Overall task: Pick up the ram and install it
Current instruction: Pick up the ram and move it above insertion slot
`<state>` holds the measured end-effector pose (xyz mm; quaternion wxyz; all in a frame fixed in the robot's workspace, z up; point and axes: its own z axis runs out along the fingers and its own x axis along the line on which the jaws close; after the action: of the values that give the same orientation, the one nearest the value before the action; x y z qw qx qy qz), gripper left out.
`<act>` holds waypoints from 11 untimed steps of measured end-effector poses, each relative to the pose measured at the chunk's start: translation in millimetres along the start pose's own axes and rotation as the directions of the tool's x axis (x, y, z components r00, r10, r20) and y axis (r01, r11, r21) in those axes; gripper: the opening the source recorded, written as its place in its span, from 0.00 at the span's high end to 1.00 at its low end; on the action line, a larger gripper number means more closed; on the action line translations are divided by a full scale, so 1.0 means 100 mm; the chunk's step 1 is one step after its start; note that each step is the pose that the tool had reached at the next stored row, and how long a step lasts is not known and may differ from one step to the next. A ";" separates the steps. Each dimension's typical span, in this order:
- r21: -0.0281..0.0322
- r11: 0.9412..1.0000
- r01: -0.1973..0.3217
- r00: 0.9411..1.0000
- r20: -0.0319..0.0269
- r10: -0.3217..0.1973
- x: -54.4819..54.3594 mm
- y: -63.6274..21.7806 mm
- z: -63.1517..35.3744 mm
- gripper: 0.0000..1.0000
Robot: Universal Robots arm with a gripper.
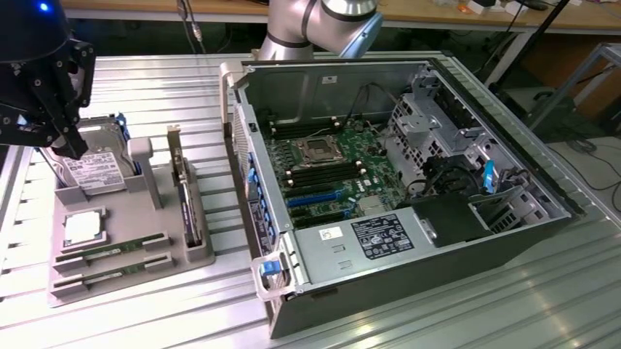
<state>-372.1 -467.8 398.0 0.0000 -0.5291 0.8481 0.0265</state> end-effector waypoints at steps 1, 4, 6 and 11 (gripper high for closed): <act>-0.001 1.000 0.023 1.000 -0.001 -0.023 0.00 0.000 0.002 0.89; -0.003 0.996 0.088 0.996 -0.004 -0.088 0.00 0.000 0.008 0.89; -0.005 0.989 0.146 0.989 -0.006 -0.146 0.00 0.000 0.013 0.89; -0.011 0.952 0.306 0.952 -0.013 -0.306 0.00 -0.002 0.040 0.89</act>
<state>-372.0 -467.8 393.9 -0.0042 -0.6543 0.7557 0.0261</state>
